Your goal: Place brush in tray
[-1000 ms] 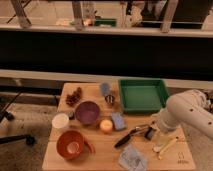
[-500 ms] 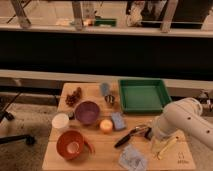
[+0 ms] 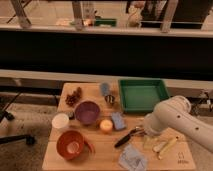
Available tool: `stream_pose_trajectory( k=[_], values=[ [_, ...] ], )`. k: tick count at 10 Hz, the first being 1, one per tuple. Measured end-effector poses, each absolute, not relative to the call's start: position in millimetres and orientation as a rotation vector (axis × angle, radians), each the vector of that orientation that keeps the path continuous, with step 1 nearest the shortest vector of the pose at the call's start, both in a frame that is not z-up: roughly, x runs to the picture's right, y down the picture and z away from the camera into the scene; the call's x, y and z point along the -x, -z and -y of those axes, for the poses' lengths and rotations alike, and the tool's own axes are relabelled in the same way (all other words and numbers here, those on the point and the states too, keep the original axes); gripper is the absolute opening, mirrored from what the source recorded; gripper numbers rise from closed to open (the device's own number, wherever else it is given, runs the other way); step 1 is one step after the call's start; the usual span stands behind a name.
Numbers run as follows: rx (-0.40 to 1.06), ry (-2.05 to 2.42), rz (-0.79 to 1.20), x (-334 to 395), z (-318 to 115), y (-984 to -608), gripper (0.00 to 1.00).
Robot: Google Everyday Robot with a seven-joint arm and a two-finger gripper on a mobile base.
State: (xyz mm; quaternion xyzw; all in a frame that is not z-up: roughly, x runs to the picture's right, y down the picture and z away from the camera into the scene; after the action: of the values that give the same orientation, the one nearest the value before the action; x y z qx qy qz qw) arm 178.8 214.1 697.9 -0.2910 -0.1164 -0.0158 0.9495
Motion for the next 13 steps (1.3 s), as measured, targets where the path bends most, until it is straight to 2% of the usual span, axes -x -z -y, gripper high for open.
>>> stream_pose_trajectory(
  k=[6, 13],
  values=[
    [0.617, 0.052, 0.272, -169, -246, -736, 0.8],
    [0.59, 0.104, 0.32, -144, -254, -748, 0.8]
  ],
)
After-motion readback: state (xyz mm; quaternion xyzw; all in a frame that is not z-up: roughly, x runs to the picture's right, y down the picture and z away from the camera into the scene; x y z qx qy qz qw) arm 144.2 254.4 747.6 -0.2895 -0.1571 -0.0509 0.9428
